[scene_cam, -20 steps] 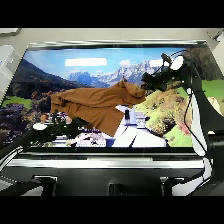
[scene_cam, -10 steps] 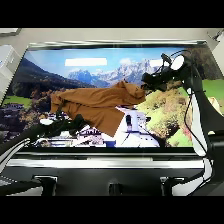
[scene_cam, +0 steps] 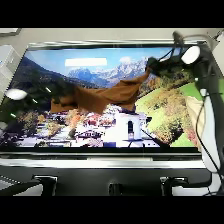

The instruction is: Fold the clothes and pants, and hang the long-sleeved shirts on hangers.

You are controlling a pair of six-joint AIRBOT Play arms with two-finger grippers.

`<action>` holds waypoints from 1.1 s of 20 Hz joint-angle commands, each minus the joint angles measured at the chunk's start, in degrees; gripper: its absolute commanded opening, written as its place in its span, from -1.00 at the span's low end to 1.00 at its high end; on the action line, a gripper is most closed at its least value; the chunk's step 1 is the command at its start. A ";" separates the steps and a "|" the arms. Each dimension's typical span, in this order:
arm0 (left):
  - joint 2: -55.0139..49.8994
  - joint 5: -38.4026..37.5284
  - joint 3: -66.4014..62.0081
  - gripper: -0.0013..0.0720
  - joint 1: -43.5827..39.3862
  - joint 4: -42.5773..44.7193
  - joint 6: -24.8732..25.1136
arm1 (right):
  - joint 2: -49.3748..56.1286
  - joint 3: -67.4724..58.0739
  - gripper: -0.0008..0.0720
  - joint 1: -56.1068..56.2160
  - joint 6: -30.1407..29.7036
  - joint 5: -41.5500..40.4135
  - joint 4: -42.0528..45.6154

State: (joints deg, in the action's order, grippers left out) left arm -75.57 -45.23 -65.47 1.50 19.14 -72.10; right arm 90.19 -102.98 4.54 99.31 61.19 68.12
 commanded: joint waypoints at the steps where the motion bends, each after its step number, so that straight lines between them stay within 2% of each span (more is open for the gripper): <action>1: 1.97 -9.88 -22.95 -0.92 8.37 4.04 -0.17 | -7.45 -0.04 -0.90 -0.04 -6.01 -12.07 0.04; 3: 2.01 -12.85 -38.64 -0.92 12.57 8.39 -4.55 | -12.44 -0.04 -0.90 -0.04 -11.28 -17.25 0.07; 5: 2.16 -16.41 -55.10 -0.92 17.03 11.82 -9.25 | -18.10 -0.04 -0.90 -0.04 -12.61 -20.22 0.11; 7: 4.90 -19.23 -63.47 -0.91 21.22 11.96 -12.04 | -24.72 -0.04 -0.90 -0.04 -13.27 -19.08 0.11; 9: 12.52 -21.97 -61.94 -0.92 25.79 11.98 -12.63 | -32.48 -0.04 -0.90 -0.02 -13.22 -15.78 0.07; 12: 24.63 -26.80 -54.62 -0.92 32.74 12.07 -16.13 | -44.68 -0.04 -0.90 -0.02 -12.57 -13.07 0.50; 14: 29.70 -27.19 -50.53 -0.92 36.50 12.87 -19.23 | -49.46 -0.04 -0.90 -0.04 -5.27 -12.90 4.00; 16: 29.70 -29.16 -48.87 -0.92 38.03 13.11 -21.16 | -49.62 0.00 -0.90 -0.04 1.05 -10.45 7.96; 18: 26.56 -32.46 -47.25 -0.92 38.05 13.09 -21.55 | -45.33 -0.02 -0.90 -0.04 2.78 -6.34 8.92; 22: 16.52 -33.75 -39.85 -0.92 34.29 15.87 -15.85 | -27.80 0.04 -0.90 0.02 8.00 3.15 5.33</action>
State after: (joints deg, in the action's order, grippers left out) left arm -53.91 -77.08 -110.08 37.69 32.62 -90.98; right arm 52.73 -102.98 4.54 102.50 57.01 74.98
